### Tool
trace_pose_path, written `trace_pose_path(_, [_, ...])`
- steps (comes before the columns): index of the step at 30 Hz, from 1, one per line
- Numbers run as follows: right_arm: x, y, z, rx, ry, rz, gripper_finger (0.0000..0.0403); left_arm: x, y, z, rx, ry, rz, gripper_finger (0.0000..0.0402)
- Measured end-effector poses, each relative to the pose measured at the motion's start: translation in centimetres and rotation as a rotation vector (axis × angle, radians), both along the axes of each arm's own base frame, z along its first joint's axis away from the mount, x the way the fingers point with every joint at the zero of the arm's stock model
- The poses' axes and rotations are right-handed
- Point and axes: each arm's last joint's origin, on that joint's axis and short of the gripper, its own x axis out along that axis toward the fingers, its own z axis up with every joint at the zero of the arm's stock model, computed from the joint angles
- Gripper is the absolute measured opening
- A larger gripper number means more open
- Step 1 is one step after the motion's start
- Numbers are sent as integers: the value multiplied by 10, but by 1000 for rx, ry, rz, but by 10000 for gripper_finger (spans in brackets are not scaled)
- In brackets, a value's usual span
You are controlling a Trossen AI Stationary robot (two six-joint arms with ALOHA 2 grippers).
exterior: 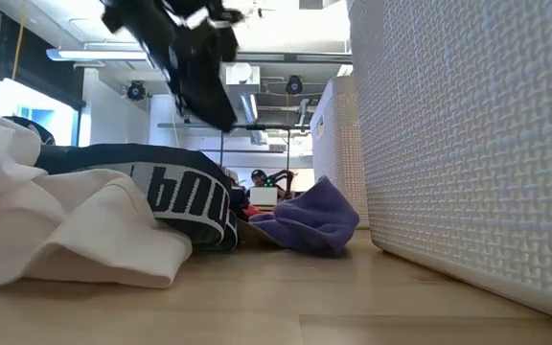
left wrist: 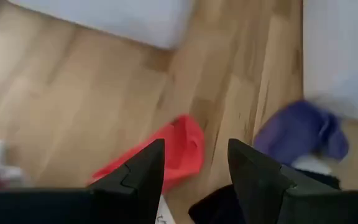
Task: Sort clothes
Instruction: Put the orange sock into the bottom bin
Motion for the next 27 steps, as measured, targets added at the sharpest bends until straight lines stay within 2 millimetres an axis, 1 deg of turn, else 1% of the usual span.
trace_pose_path(5, [0, 0, 2, 3, -17, 0, 134, 20, 2, -47, -15, 148, -5, 165])
trace_pose_path(8, [0, 0, 2, 12, -19, 0, 134, 26, 3, -75, -27, 241, -3, 151])
trace_pose_path(11, [0, 1, 1, 30, -7, 18, 134, 29, 3, -96, -38, 312, 2, 115])
trace_pose_path(12, [0, 1, 0, 31, 2, 24, 134, 29, 3, -101, -39, 327, 3, 97])
trace_pose_path(14, [-1, 1, -3, 27, 33, 27, 134, 30, 3, -103, -44, 334, 0, 53])
trace_pose_path(15, [-1, 1, -5, 25, 52, 27, 134, 30, 3, -103, -46, 336, -1, 30])
trace_pose_path(16, [-2, 1, -7, 22, 74, 27, 134, 30, 3, -103, -50, 334, -1, 16])
trace_pose_path(17, [-3, 1, -9, 19, 95, 26, 134, 29, 3, -100, -56, 329, 8, 9])
trace_pose_path(19, [-4, 1, -13, 13, 145, 26, 134, 26, 2, -94, -63, 320, 7, 13])
trace_pose_path(21, [-6, 0, -19, 5, 203, 30, 134, 24, 1, -79, -58, 272, 3, 10])
trace_pose_path(24, [-9, 1, -26, -23, 291, 78, 134, 19, -1, -51, -51, 170, -7, 3])
trace_pose_path(27, [-5, 3, -34, -65, 354, 122, 134, 12, -6, -20, -42, 40, -59, 4])
